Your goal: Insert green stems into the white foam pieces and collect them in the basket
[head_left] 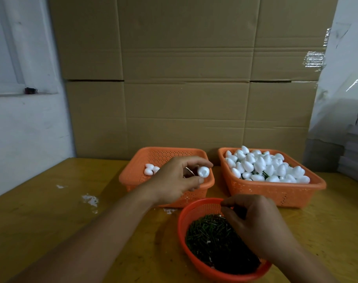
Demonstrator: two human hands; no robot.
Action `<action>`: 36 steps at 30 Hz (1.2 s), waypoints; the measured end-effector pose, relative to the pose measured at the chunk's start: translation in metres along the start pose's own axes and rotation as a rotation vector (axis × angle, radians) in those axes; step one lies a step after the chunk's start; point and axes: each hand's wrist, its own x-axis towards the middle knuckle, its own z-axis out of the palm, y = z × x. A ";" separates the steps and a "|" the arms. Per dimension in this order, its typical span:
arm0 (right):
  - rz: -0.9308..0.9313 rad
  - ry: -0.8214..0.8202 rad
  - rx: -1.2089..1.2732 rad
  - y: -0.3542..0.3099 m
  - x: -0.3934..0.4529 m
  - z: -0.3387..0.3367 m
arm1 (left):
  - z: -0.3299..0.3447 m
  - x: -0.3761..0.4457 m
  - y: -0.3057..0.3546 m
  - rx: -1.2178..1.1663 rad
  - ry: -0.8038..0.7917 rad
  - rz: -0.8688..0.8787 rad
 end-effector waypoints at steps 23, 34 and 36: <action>-0.057 -0.513 -0.396 -0.015 -0.008 -0.001 | 0.046 -0.062 0.007 -0.135 -0.050 0.101; 0.009 -0.514 -0.506 -0.011 -0.010 0.013 | 0.050 -0.065 0.011 -0.240 -0.104 0.080; 0.012 -0.498 -0.509 -0.011 -0.010 0.015 | 0.051 -0.065 0.012 -0.255 -0.097 0.088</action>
